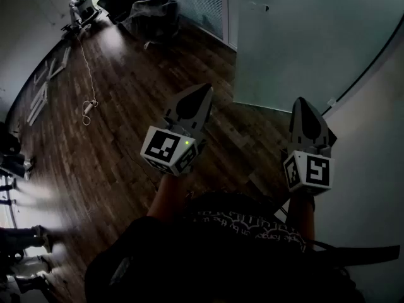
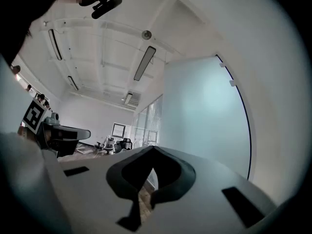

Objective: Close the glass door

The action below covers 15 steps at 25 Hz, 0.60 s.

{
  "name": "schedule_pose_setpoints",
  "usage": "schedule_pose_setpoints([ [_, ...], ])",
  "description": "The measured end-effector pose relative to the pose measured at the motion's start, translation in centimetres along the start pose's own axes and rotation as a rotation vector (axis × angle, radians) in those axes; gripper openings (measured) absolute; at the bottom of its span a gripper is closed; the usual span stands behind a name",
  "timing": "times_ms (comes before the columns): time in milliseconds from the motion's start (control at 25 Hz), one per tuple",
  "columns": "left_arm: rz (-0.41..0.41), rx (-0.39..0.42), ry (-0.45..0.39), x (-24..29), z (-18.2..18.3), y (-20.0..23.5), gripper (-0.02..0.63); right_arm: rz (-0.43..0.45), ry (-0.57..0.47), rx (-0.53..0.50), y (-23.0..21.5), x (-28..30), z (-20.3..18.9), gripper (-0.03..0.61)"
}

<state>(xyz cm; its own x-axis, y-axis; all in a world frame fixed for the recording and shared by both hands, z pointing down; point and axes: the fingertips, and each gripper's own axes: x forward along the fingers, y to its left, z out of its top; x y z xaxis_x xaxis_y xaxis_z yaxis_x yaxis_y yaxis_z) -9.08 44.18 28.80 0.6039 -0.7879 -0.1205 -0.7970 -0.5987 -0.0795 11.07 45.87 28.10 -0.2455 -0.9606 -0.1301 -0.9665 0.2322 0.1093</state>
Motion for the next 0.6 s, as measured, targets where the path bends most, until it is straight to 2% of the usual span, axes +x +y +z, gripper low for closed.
schedule_pose_setpoints([
  [600,0.004,-0.02,0.007,0.35,-0.3,0.14,0.002,-0.009,0.005,0.001,-0.63,0.04,-0.22,0.003],
])
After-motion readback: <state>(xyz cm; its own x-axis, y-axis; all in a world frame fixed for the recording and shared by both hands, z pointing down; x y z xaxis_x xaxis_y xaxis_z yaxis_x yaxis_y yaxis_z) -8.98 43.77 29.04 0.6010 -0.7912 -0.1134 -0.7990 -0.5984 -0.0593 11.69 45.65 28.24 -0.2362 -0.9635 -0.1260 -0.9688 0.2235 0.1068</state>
